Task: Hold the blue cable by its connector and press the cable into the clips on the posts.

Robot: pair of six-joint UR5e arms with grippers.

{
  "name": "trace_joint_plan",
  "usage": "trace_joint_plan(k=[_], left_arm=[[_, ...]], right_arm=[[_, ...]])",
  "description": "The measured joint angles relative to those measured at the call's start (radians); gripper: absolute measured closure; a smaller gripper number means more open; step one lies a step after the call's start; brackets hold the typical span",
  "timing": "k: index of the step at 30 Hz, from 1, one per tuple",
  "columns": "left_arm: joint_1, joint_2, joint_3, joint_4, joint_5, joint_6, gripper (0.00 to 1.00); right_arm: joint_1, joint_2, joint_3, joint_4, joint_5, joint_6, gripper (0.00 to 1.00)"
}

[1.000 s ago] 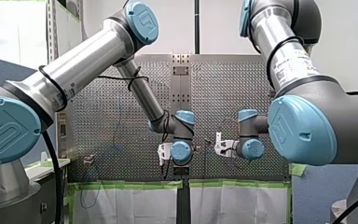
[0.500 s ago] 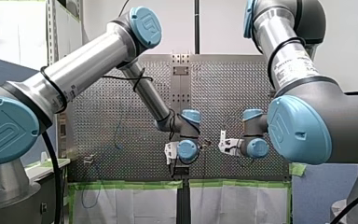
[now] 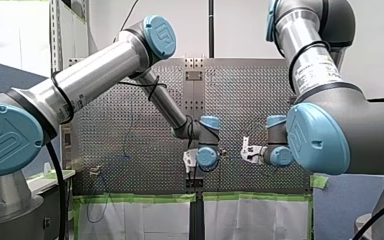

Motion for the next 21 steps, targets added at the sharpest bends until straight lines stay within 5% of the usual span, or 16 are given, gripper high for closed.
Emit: trace_joint_plan(k=[12, 21], left_arm=[[0.009, -0.002, 0.008, -0.004, 0.033, -0.001, 0.99], [0.008, -0.034, 0.033, -0.022, 0.046, -0.001, 0.99]], right_arm=[[-0.033, 0.004, -0.037, 0.005, -0.063, 0.024, 1.00], [-0.043, 0.055, -0.059, 0.020, -0.070, 0.027, 1.00]])
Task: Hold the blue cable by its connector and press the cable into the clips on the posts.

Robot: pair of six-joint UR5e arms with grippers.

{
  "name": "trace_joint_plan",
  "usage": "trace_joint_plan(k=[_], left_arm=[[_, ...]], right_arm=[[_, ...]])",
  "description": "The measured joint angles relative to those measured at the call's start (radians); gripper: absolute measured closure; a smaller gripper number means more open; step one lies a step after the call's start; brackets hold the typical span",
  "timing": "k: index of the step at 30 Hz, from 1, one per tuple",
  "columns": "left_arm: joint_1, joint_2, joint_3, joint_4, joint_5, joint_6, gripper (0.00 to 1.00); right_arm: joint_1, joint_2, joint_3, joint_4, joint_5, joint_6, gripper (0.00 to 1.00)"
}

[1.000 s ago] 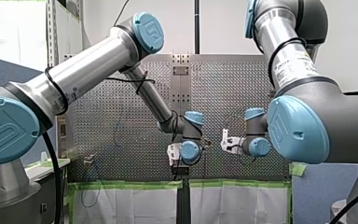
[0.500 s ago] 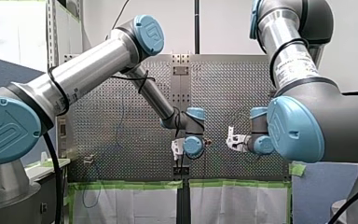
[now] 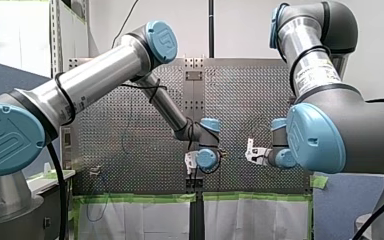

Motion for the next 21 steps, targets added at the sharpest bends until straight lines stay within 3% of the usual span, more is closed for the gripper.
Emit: trace_joint_plan(k=[21], left_arm=[[0.012, -0.008, 0.039, -0.010, 0.037, -0.016, 0.99]], right_arm=[[-0.006, 0.006, -0.095, 0.088, -0.003, -0.004, 1.00]])
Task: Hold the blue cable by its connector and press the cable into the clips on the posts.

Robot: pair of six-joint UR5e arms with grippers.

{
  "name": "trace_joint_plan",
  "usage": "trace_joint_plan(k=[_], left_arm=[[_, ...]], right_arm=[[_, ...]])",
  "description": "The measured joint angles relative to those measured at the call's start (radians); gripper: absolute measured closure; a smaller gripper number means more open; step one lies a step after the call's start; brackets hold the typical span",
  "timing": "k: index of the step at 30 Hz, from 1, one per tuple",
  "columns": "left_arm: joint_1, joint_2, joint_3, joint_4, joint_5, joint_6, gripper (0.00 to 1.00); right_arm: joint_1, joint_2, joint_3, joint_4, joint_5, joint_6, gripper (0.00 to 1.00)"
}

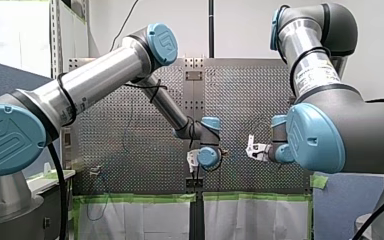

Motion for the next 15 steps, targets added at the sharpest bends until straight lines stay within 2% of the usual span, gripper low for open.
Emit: trace_joint_plan(k=[6, 15], left_arm=[[0.004, -0.009, 0.014, -0.003, 0.023, -0.020, 0.99], [0.013, -0.028, 0.080, -0.039, 0.029, -0.033, 0.99]], right_arm=[[0.000, 0.000, -0.012, 0.008, -0.001, -0.003, 1.00], [0.000, 0.001, -0.017, 0.004, -0.008, -0.005, 1.00]])
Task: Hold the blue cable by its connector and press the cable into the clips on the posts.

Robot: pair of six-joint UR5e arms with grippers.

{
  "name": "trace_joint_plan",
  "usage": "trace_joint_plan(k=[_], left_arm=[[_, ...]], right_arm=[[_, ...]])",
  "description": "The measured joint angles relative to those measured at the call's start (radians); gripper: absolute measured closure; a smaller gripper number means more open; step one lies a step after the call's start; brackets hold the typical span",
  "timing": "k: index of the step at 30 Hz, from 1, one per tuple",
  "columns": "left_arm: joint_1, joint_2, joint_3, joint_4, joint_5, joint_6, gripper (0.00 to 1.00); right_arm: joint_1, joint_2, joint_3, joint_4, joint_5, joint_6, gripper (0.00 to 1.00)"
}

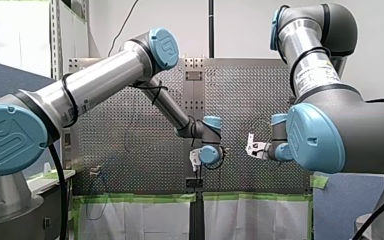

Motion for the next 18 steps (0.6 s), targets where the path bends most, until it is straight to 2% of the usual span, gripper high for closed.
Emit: trace_joint_plan(k=[18], left_arm=[[0.032, -0.002, 0.010, -0.010, 0.036, -0.007, 0.99]], right_arm=[[0.000, 0.001, -0.011, -0.003, -0.001, -0.003, 1.00]])
